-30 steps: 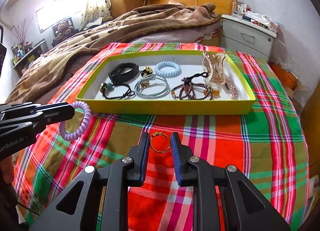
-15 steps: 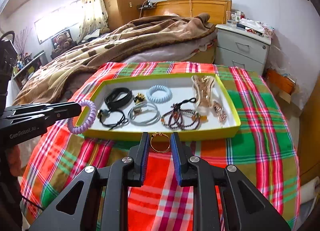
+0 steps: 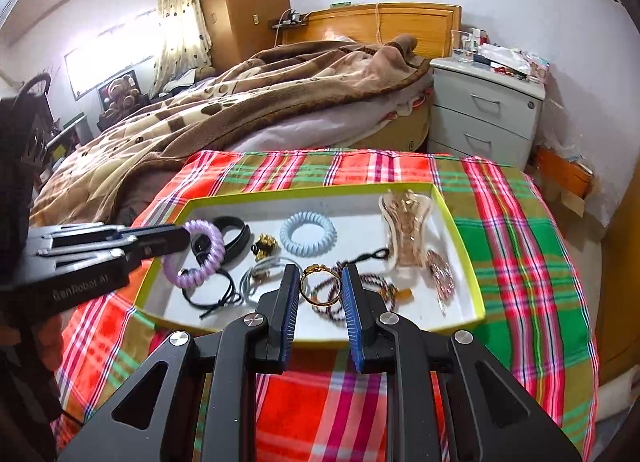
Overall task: Organize jewelry
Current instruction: 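Carry the gold ring over the box with the right tool while the left tool carries the lilac coil, then open the right tool to drop the gold ring while the left tool releases the lilac coil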
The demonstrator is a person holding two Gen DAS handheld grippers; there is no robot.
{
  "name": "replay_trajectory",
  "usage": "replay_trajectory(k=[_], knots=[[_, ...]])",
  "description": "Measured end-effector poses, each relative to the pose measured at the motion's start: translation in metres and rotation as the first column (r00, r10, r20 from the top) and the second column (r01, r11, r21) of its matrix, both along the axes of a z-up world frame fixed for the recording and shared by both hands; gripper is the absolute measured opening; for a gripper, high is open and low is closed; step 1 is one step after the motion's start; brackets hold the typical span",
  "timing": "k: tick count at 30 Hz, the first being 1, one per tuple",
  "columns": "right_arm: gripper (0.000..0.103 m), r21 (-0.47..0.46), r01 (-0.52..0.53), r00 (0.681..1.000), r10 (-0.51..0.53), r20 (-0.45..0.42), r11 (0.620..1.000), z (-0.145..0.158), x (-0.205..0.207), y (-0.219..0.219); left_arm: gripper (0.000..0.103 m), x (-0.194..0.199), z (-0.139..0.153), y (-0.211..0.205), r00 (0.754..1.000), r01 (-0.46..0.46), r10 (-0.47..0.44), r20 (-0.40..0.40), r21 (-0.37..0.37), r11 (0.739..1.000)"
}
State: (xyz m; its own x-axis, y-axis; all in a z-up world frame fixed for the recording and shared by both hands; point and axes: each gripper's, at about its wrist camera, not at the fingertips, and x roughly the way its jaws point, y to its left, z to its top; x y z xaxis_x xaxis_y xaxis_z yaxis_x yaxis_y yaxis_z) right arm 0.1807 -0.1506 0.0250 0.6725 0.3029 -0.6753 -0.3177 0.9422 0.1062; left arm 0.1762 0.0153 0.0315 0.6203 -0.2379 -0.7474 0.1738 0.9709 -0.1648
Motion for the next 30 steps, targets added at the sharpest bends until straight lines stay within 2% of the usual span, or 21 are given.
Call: replay_trajectory(k=[17,30], knots=[[0.023,-0.054,-0.057,0.995,0.052,-0.088,0.997,-0.031,0.046,0.023,0.011,0.015,-0.036,0.007,0.995,-0.030,0.031,-0.093,0.014,0.999],[0.023,-0.099,-0.068,0.990,0.055,-0.131,0.993,-0.045,0.058,0.031,0.011,0.015,-0.037,0.006,0.996,-0.032,0.034,-0.087,0.025,0.999]])
